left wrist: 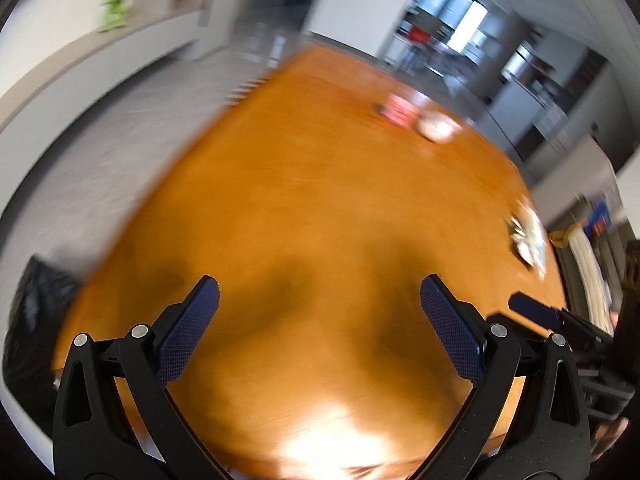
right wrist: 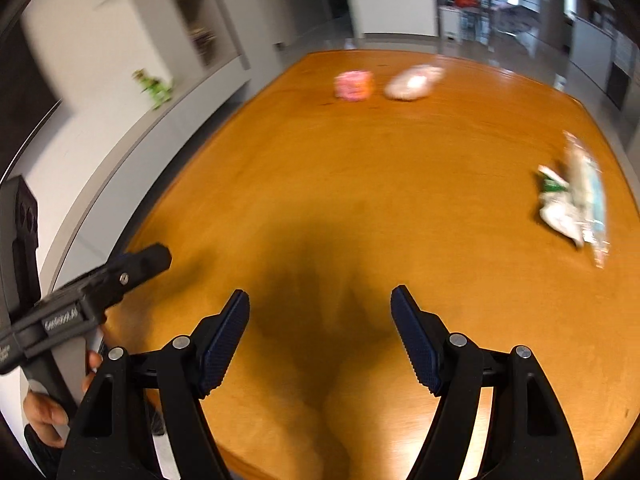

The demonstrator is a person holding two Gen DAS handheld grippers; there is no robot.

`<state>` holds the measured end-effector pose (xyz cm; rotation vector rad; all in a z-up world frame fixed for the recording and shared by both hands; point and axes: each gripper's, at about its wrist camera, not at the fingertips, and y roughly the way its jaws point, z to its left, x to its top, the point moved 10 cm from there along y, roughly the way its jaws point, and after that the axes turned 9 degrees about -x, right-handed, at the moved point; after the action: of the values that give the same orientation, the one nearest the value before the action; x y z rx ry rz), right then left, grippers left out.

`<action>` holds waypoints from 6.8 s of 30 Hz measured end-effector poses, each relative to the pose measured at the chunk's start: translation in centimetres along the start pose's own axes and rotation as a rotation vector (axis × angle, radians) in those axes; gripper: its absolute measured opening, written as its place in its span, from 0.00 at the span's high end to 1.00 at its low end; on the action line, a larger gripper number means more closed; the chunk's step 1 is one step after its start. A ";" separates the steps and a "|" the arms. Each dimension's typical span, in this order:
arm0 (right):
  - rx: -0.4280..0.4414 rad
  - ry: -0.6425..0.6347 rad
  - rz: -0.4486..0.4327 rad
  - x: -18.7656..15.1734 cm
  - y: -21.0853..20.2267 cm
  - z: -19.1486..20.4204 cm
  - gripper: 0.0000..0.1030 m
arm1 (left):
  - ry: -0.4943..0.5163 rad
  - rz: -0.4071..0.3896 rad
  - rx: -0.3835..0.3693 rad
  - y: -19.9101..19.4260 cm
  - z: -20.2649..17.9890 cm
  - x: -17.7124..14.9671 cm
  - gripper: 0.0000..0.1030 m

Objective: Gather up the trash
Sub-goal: 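Grasp the green medicine sachet with left gripper while right grasps the mask packet, then drop sachet from left gripper while right drops mask packet into trash bag, then grasp the pink cube with left gripper while right grasps the clear plastic bag, then carry pink cube with left gripper while right carries plastic bag over trash bag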

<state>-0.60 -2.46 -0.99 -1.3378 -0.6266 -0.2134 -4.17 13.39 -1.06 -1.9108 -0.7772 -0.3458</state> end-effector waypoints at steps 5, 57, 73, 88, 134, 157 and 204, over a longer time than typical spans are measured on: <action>-0.128 0.148 -0.032 2.2 0.0 -9.6 0.28 | 0.099 0.081 -0.077 5.7 -7.0 0.5 0.06; -0.102 0.514 -0.030 -0.9 -1.2 -23.4 0.75 | 0.364 0.266 -0.212 16.5 -23.3 1.4 0.74; 0.189 0.162 0.064 -5.0 -0.1 2.8 0.75 | 0.160 -0.016 0.006 -3.0 -1.0 1.2 0.73; 0.407 -0.409 0.152 -12.2 -1.5 30.3 0.75 | -0.327 -0.191 0.365 -19.5 27.7 -8.6 0.73; 0.024 0.038 0.064 8.0 8.1 0.6 0.36 | 0.007 -0.032 0.123 2.4 4.8 8.6 0.06; -0.017 0.341 0.095 23.0 21.2 -10.4 0.36 | 0.155 0.104 0.074 21.4 -3.5 18.8 0.06; -0.064 0.043 -0.026 10.1 5.6 -6.2 0.71 | 0.276 0.021 0.032 10.7 -5.8 14.8 0.62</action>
<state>12.31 -4.94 -0.89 -1.3836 -0.6060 -0.2847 14.48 10.53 2.22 -1.7916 -0.5756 -0.5673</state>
